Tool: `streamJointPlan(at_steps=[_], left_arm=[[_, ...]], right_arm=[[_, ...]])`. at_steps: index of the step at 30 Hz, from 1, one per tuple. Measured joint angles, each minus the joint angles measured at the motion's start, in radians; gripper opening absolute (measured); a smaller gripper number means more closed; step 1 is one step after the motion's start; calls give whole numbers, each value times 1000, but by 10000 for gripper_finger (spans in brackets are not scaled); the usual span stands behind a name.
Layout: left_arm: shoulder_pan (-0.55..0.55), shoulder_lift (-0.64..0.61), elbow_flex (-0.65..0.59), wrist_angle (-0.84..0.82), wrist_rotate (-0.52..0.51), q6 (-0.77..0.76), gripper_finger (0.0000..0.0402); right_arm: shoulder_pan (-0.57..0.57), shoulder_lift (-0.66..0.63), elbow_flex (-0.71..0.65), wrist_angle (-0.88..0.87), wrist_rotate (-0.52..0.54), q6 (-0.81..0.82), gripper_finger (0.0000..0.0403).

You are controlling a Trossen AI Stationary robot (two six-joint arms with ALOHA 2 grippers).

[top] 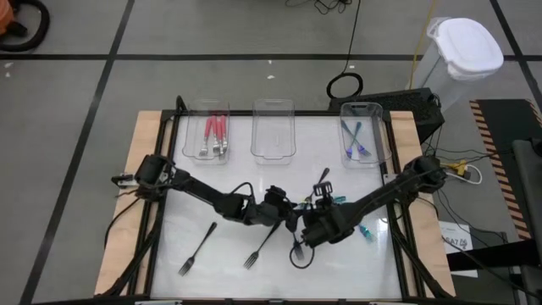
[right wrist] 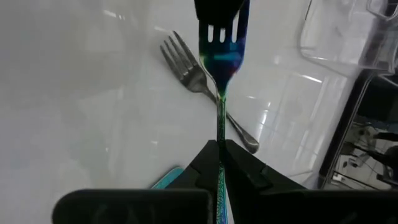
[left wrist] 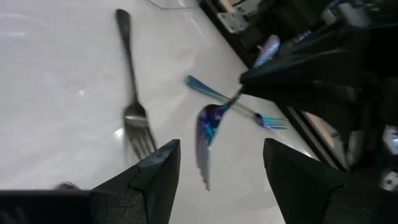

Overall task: Sort silverware by color (type)
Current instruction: Put the blue fork into the right transparent bin

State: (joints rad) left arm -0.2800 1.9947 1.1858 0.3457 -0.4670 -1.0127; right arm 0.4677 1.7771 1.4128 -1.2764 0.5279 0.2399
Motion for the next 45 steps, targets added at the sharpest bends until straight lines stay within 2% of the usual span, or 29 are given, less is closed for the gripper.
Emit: streamJointPlan(at_steps=[5, 9, 13, 20, 22, 28, 33, 36, 41, 45], left_arm=[[27, 0, 0, 1, 35, 5, 225], [47, 0, 0, 4, 69, 6, 200], [68, 0, 0, 1, 100, 10, 151], [96, 0, 0, 2, 124, 85, 31], [103, 0, 0, 2, 124, 104, 11], [112, -3, 0, -6, 141, 133, 4], [122, -17, 0, -137, 160, 140, 3], [123, -46, -2, -264, 146, 140, 2], [112, -99, -9, -360, 107, 138, 1], [90, -158, -18, -375, 60, 164, 1]], right_arm=[[-25, 0, 0, 3, 0, -13, 11], [-40, 0, 0, 10, 12, -21, 11], [-55, 0, 0, 10, 23, -25, 11], [-78, 0, -1, 1, 18, -17, 13], [-80, 0, -1, 1, 13, -15, 19], [-75, 0, -2, 3, 38, 30, 70], [-35, -21, -3, -41, 71, 163, 127], [4, -71, -29, -51, 99, 237, 152], [60, -197, -113, -45, 108, 364, 173], [109, -337, -266, 100, 154, 438, 175]])
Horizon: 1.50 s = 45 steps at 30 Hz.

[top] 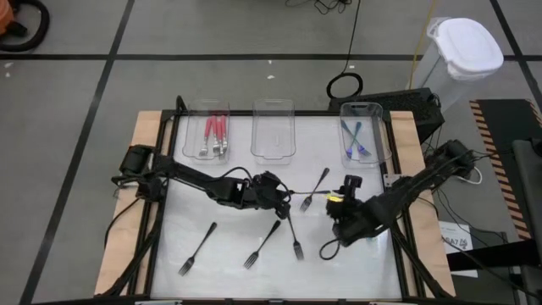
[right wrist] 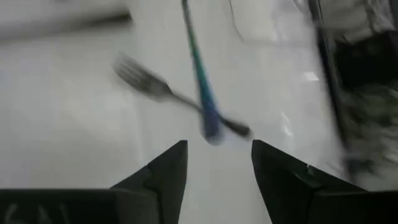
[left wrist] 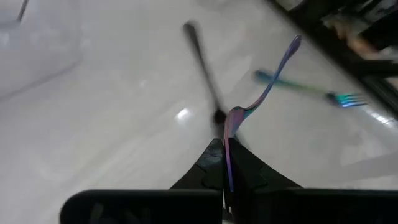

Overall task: Sort silverware by color (type)
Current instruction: Put the blue fork into the right transparent bin

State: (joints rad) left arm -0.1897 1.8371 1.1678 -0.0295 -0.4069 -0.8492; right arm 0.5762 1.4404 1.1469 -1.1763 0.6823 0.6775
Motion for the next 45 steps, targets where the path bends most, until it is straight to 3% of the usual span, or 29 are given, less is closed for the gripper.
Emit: streamJointPlan(at_steps=[9, 14, 18, 20, 25, 31, 39, 45], left_arm=[[-79, -164, 3, -254, -259, -57, 0], [-152, -245, -1, -358, -481, -106, 0], [-214, -268, 2, -307, -756, -59, 0], [-240, -266, 0, -279, -835, -24, 0], [-273, -259, 0, -237, -914, 24, 0], [-304, -250, -1, -116, -900, 110, 0], [-330, -220, 0, 101, -893, 274, 0], [-319, -219, 0, 146, -866, 323, 0]], right_arm=[[24, -283, -478, 751, 42, -53, 176], [9, -291, -679, 1291, 83, -177, 174], [-16, -272, -775, 1728, 76, -369, 170], [-29, -267, -791, 1876, 56, -461, 170], [-88, -269, -794, 2111, -110, -635, 169], [-194, -269, -793, 2311, -321, -715, 169], [-322, -269, -791, 2445, -524, -705, 169], [-377, -255, -733, 2440, -606, -716, 169]])
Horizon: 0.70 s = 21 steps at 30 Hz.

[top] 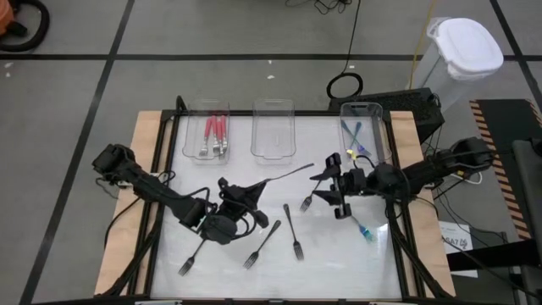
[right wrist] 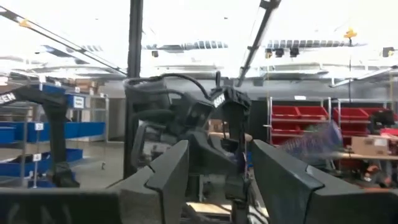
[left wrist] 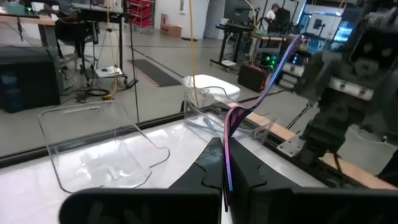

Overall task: Sort silverware by color (type)
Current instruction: Put the blue fork into the right transparent bin

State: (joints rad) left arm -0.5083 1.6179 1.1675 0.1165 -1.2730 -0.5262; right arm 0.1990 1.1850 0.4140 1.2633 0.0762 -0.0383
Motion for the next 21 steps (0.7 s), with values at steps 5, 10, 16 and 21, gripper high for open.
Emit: streamJointPlan(at_steps=[5, 10, 16, 21], left_arm=[[0, 0, 0, 6, 1, 24, 0], [-19, 0, 0, 47, -35, 88, 0], [-31, 0, 0, 106, -34, 168, 0], [-32, 0, 0, 122, 28, 201, 0]], right_arm=[[-24, 26, 41, -26, -3, 0, 169], [-30, 28, 42, -99, -3, 18, 169], [-30, 28, 42, -135, -2, -6, 169], [-30, 28, 42, -32, -2, -67, 169]])
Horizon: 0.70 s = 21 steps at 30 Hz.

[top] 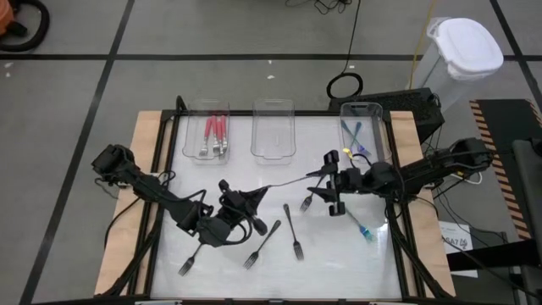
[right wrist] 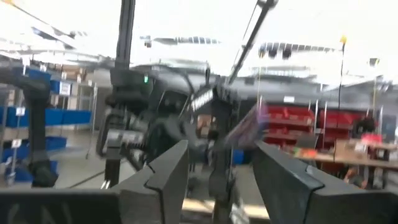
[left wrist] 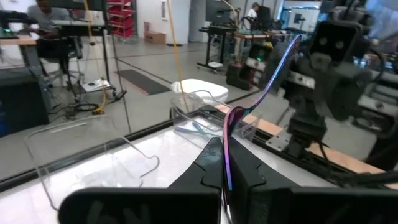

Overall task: Sort silverware by color (type)
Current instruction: Put the blue fork into the right transparent bin

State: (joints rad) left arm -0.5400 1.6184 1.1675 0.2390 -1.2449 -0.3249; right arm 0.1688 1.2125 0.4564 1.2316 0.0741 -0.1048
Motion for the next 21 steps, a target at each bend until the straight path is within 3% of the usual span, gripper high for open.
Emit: streamJointPlan(at_steps=[10, 21], left_arm=[[0, 0, 0, 8, 64, 44, 0], [0, 0, 0, 7, 63, 46, 0]], right_arm=[[0, 0, 0, 44, -27, -18, 159], [0, 0, 0, 51, -28, -7, 26]])
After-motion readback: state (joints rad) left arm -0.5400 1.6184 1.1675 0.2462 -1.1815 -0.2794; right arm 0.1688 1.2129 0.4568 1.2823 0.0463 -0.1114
